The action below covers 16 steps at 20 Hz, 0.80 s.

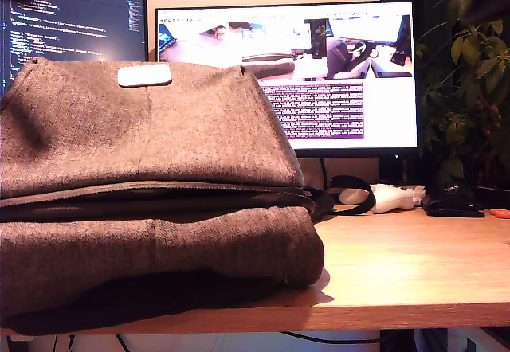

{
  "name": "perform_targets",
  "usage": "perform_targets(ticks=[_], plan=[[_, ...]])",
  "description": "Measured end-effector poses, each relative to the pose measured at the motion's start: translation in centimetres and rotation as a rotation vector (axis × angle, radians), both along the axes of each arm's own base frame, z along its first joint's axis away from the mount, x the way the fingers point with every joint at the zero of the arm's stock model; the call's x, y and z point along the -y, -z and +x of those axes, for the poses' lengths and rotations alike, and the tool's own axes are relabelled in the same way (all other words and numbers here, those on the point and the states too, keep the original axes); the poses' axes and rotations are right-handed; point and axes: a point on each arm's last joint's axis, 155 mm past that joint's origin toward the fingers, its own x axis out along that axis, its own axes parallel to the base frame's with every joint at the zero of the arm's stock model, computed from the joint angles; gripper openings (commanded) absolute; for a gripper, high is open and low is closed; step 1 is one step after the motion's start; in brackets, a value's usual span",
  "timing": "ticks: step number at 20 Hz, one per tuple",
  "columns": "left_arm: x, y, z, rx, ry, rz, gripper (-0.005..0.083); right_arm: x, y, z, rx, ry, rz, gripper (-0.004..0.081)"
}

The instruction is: Pack the pair of socks inside the grey Google backpack

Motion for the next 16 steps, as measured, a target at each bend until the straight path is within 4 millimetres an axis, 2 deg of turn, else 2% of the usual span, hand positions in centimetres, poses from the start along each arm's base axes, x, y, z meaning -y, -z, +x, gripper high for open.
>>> perform_targets(ticks=[3,5,8,16], plan=[[-0.4,-1.8,-2.0,0.057,-0.003,-0.045,-0.0024,0.5,-1.7,-2.3,0.051,0.000,0.013,-0.0011],[-0.6,-2.2,-2.9,0.072,-0.002,-0.049,-0.0024,0.7,-1.9,-3.2,0.051,0.003,0.027,-0.0011],[-0.8,-0.4,-3.5,-0.001,-0.004,-0.031,-0.0024,0.8,-1.2,-3.5,0.024,0.003,0.021,-0.0011],[-1.1,3.5,-4.8,-0.164,-0.006,0.009,-0.0024,1.1,3.7,-4.6,-0.173,0.004,-0.025,-0.0011]])
